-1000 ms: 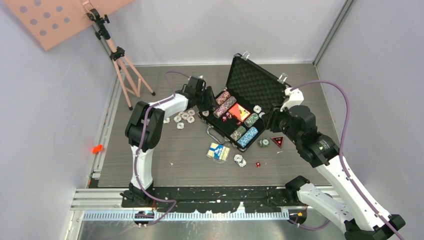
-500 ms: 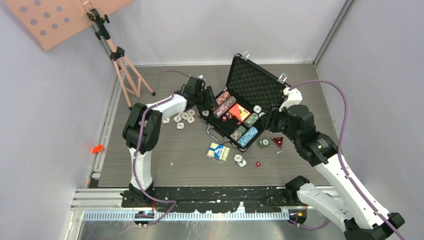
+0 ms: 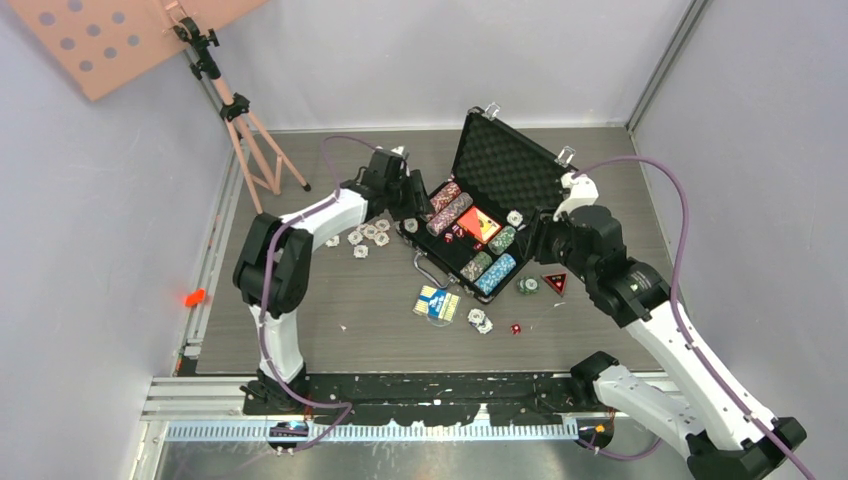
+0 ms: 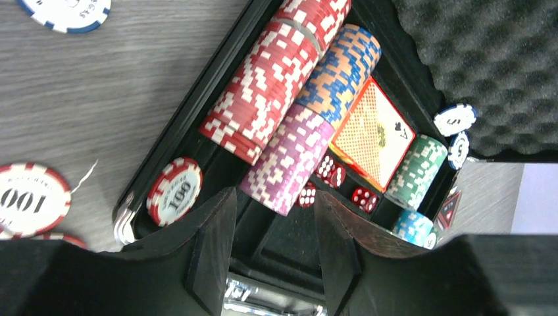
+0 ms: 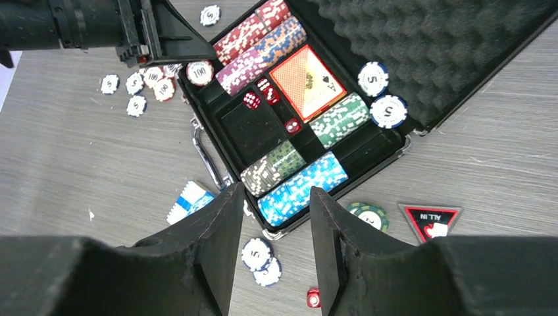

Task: Pack up texas hold em set

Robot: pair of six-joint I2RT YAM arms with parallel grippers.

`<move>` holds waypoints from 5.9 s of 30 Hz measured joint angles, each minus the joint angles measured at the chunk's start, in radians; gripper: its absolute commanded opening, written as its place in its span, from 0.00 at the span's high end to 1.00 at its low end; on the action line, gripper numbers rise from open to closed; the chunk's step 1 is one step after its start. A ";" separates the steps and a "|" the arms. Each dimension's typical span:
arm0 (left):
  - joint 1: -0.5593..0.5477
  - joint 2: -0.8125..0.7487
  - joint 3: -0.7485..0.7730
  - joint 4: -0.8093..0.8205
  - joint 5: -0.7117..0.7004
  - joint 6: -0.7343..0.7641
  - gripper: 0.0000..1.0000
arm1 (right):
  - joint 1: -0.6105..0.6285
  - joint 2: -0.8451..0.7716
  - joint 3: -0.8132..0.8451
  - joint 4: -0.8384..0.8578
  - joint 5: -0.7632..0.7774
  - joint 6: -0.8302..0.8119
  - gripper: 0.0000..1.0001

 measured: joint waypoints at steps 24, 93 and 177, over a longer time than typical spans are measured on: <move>0.413 -0.883 -0.532 -0.185 -0.130 0.045 0.00 | 0.283 0.896 0.436 0.161 -0.042 0.132 0.01; 0.463 -0.942 -0.581 -0.315 0.039 0.119 0.07 | 0.165 1.485 0.905 0.102 -0.155 -0.200 0.99; 0.463 -0.913 -0.564 -0.314 0.084 0.107 0.09 | 0.275 1.520 0.993 0.047 0.242 0.575 0.19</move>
